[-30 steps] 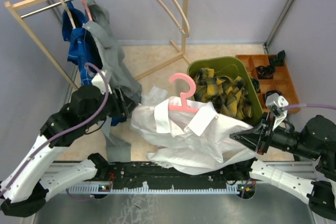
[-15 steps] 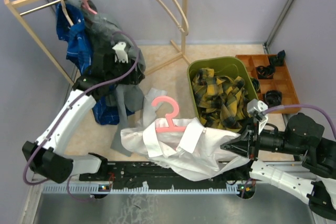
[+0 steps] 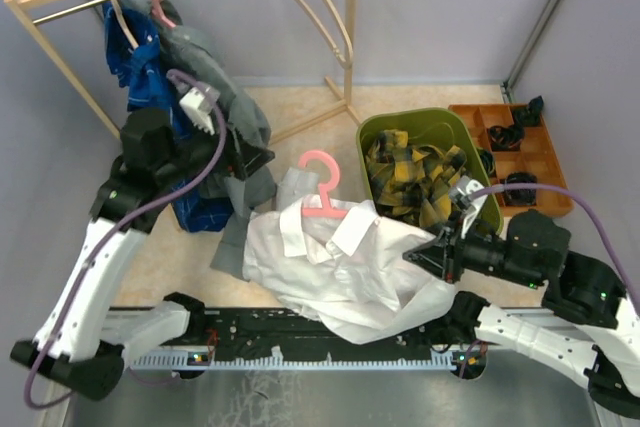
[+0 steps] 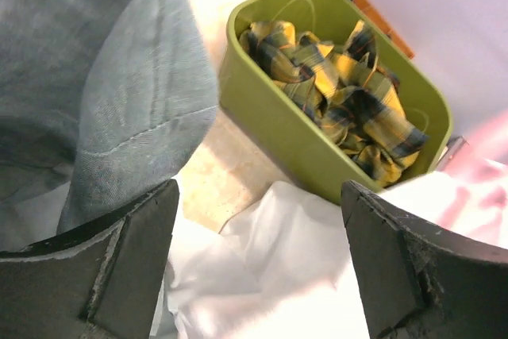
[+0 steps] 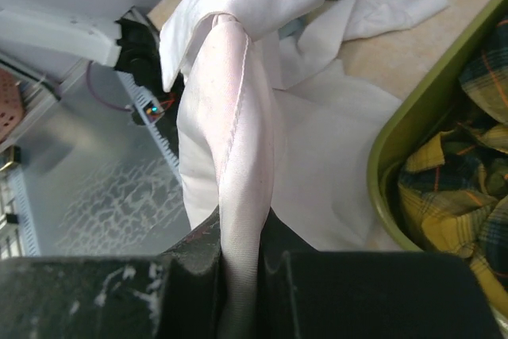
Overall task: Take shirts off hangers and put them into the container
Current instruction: Remove the shirt from the hanger.
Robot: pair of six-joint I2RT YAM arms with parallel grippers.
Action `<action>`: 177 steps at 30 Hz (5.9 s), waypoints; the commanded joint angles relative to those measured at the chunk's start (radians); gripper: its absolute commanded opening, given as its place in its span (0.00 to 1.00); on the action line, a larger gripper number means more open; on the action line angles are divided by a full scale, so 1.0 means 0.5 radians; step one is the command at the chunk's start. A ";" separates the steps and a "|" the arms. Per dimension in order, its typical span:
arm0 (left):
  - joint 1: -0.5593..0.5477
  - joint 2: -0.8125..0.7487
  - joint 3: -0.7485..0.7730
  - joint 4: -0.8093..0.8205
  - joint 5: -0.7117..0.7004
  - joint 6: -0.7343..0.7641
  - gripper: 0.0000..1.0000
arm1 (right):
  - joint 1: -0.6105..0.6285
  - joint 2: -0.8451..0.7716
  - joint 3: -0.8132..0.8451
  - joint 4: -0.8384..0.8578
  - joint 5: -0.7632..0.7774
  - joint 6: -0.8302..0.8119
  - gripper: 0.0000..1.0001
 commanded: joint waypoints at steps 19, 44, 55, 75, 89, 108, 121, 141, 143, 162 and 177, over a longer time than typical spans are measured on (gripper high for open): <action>0.005 -0.784 -0.887 0.799 0.699 -1.122 0.94 | 0.002 0.155 -0.532 1.048 -0.088 0.155 0.00; -0.631 -0.537 -0.703 0.219 -0.267 -0.817 0.53 | 0.001 0.360 -0.470 1.037 -0.143 0.174 0.00; -0.764 -0.555 -0.760 0.101 -0.692 -0.965 0.46 | 0.002 0.439 -0.448 1.089 -0.038 0.214 0.00; -1.104 -0.305 -0.748 0.091 -1.248 -1.039 0.44 | 0.003 0.452 -0.458 1.056 -0.157 0.175 0.00; -1.105 -0.413 -0.739 -0.054 -1.286 -1.021 0.00 | 0.003 0.391 -0.329 0.868 -0.090 0.151 0.56; -1.104 -0.482 -0.552 -0.441 -1.518 -1.065 0.00 | 0.002 0.464 -0.148 0.295 0.082 0.171 0.17; -1.105 -0.626 -0.547 -0.509 -1.634 -1.060 0.00 | 0.004 0.430 -0.234 0.014 0.971 0.350 0.00; -1.104 -0.604 -0.567 -0.455 -1.514 -1.081 0.00 | 0.002 0.491 0.081 0.333 0.407 0.132 0.58; -1.103 -0.593 -0.568 -0.455 -1.501 -1.074 0.00 | 0.002 0.578 0.087 0.367 0.258 0.104 0.62; -1.105 -0.471 -0.576 -0.383 -1.284 -0.969 0.00 | 0.164 1.101 0.072 0.792 0.129 0.074 0.69; -1.104 -0.422 -0.589 -0.330 -1.183 -0.943 0.00 | 0.167 1.152 -0.043 0.991 0.093 0.223 0.30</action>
